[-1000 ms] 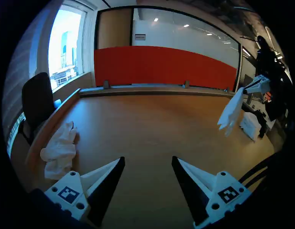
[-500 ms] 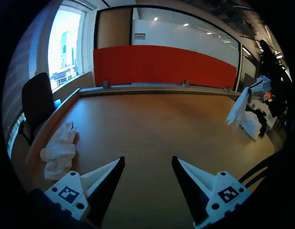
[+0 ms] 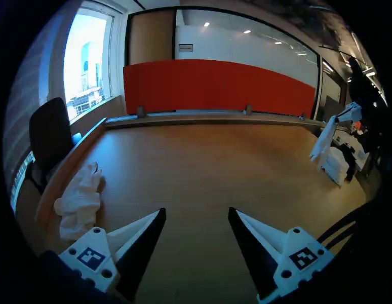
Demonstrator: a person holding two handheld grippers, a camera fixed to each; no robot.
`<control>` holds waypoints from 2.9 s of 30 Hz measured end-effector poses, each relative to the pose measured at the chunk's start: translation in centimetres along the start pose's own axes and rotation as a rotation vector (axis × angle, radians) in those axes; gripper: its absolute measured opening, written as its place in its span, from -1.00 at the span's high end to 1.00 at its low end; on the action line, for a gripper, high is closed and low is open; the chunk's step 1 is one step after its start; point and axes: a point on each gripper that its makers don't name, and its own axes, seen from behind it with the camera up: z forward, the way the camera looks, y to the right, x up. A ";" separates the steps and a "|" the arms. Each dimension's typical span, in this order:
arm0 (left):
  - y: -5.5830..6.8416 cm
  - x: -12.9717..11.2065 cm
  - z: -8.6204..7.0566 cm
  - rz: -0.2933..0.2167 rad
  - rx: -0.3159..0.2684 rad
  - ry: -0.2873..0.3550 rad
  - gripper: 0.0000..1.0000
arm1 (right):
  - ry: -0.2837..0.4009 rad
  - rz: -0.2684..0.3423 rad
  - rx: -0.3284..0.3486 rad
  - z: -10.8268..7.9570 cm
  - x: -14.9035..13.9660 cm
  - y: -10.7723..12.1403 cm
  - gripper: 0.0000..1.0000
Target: Fold towel
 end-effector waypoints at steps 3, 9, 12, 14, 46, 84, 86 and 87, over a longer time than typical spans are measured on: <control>0.1 0.0 0.1 0.001 0.001 -0.002 -0.83 | -0.004 0.008 -0.014 -0.4 -0.4 1.1 0.91; 0.3 0.1 0.2 0.006 0.003 -0.006 -0.83 | -0.011 0.021 -0.042 -1.1 -1.0 3.4 0.91; 0.4 0.1 0.2 0.006 0.005 -0.006 -0.83 | -0.014 0.028 -0.056 -1.4 -1.2 4.5 0.91; 0.4 0.2 0.2 0.006 0.006 -0.007 -0.83 | -0.016 0.034 -0.065 -1.6 -1.4 5.3 0.91; 1.5 1.1 0.5 0.020 0.020 -0.013 -0.82 | -0.031 0.082 -0.213 -3.7 -1.0 18.6 0.91; 3.1 1.7 0.9 0.047 -0.008 -0.012 -0.82 | -0.164 0.209 -0.252 -7.2 -12.4 19.3 0.91; 3.2 1.7 0.9 0.049 -0.011 -0.013 -0.82 | -0.178 0.222 -0.256 -7.5 -13.7 18.9 0.91; 3.3 1.7 0.9 0.050 -0.012 -0.013 -0.82 | -0.184 0.228 -0.257 -7.7 -14.3 18.8 0.91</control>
